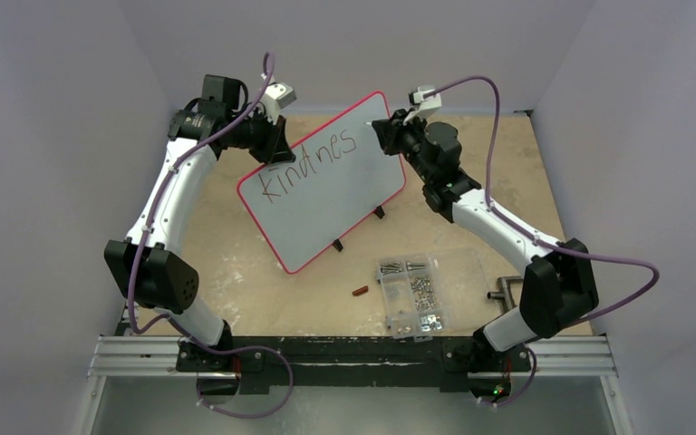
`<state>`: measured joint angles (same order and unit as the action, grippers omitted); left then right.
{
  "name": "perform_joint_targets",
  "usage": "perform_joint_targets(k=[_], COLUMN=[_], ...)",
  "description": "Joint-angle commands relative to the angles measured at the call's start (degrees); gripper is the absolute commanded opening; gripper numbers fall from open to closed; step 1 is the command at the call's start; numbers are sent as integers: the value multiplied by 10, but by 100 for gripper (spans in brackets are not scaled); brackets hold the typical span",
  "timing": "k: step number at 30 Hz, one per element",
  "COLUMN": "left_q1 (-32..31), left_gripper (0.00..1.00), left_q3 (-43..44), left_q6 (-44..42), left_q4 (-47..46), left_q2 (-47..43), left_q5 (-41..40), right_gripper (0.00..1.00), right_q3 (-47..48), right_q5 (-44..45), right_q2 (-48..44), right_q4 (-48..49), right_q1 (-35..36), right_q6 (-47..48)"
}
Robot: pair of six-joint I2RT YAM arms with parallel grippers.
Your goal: Write a sentence on the whiteboard
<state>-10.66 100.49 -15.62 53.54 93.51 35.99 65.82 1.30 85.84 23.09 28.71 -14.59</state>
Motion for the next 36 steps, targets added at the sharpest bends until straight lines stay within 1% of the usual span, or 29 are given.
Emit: perform_joint_targets(k=[1,17,23,36], left_q1=[-6,-6,-6,-6], left_gripper=[0,0,0,0], left_q3=[-10,-9,-10,-10], left_q6=[-51,-52,-52,-52], left_q4=[17,18,18,18], left_q2=[-10,-9,-9,-9], left_q5=[-36,-40,-40,-40], right_gripper=[0,0,0,0], right_q3=[39,64,65,53], right_q5=[15,-11,-55,-95], right_q2=[6,52,64,66], right_q4=[9,16,17,6], right_q1=[-7,-10,-11,-9], right_q6=[-1,-7,-6,-6])
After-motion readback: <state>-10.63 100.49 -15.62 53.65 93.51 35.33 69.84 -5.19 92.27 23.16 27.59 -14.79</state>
